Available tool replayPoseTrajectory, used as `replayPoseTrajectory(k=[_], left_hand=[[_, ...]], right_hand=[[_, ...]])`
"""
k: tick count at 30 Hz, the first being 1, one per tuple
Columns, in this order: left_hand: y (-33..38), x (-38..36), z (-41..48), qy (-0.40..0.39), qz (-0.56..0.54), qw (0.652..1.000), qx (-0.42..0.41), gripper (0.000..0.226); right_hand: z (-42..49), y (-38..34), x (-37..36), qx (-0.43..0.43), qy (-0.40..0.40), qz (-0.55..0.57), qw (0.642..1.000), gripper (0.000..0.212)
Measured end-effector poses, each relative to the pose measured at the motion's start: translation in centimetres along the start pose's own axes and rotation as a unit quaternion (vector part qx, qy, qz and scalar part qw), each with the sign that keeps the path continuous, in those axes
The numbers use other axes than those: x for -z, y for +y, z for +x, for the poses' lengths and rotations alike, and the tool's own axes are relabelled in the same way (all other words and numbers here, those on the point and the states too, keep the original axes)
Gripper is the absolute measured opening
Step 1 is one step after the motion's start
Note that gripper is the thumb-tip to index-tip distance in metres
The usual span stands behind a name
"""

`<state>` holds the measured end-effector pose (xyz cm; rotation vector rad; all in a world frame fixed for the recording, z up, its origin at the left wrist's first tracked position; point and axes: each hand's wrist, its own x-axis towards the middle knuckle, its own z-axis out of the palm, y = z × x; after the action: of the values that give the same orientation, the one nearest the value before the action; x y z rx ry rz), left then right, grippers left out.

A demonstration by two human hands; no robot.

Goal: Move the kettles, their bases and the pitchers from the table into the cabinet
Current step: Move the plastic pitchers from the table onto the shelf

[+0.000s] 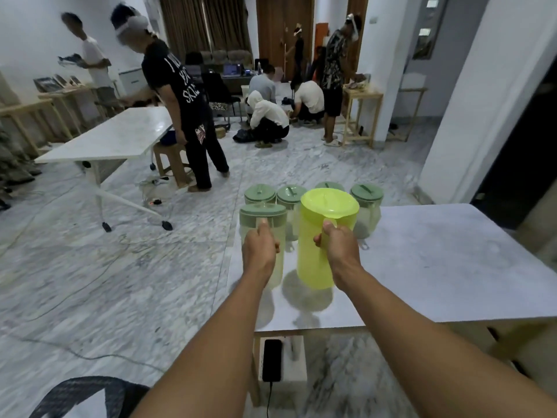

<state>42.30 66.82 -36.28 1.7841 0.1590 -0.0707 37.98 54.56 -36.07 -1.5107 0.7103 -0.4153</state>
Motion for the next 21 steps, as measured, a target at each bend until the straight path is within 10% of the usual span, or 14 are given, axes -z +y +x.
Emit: replayPoseTrajectory(k=[9, 21], left_hand=[[12.9, -12.5, -12.4, -0.109, -0.054, 0.985, -0.125, 0.073], [25.8, -33.9, -45.8, -0.419, -0.155, 0.858, -0.254, 0.070]], right_hand=[[-4.2, -9.7, 20.7, 0.092, 0.301, 0.037, 0.948, 0.040], [-19.8, -17.2, 55.6, 0.151, 0.724, -0.037, 0.671, 0.057]])
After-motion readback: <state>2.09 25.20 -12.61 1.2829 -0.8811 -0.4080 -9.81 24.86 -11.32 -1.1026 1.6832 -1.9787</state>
